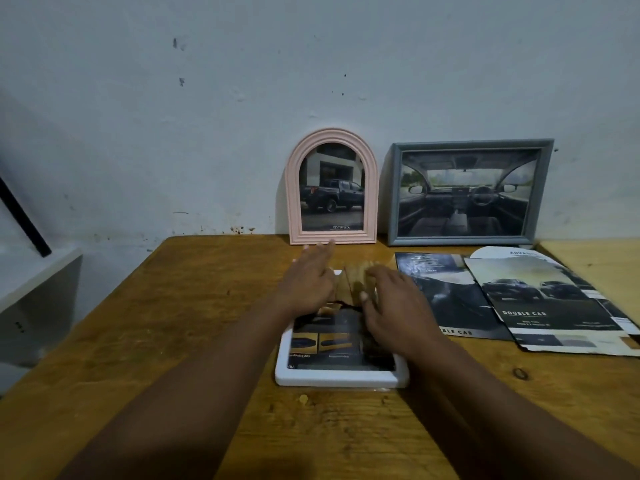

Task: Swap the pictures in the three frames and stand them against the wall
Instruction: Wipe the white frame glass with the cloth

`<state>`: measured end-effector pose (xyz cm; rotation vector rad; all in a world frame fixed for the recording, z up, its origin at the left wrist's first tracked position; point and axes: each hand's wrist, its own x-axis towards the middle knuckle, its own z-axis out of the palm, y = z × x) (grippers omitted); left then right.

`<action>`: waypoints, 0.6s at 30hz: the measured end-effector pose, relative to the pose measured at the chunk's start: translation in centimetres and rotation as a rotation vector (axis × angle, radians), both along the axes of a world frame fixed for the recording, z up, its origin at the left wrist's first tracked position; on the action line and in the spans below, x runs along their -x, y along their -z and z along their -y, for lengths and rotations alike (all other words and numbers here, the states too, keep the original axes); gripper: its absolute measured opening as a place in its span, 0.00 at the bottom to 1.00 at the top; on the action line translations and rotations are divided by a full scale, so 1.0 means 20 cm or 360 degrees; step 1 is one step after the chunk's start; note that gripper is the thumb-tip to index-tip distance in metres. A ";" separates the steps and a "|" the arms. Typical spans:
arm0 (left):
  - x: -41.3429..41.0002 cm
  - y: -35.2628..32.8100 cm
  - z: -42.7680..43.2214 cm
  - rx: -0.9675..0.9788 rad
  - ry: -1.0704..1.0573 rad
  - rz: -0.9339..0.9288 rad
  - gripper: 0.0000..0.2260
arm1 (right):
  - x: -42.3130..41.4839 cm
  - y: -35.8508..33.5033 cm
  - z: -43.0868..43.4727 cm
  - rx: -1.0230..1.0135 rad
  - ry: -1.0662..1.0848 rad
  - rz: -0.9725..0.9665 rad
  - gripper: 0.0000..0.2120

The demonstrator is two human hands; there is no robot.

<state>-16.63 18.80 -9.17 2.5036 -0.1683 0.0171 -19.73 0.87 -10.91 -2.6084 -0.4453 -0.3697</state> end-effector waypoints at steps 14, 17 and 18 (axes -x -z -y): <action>0.20 0.20 -0.17 -0.0446 -0.0183 0.0179 0.26 | -0.17 -0.13 0.06 0.0132 0.0139 -0.0219 0.06; 0.21 0.18 -0.16 -0.0509 -0.0263 0.0284 0.27 | -0.11 -0.21 0.13 0.0189 0.0119 -0.0231 0.04; 0.22 0.17 -0.16 -0.0569 -0.0289 0.0347 0.26 | -0.08 -0.23 0.17 0.0266 0.0080 -0.0256 0.05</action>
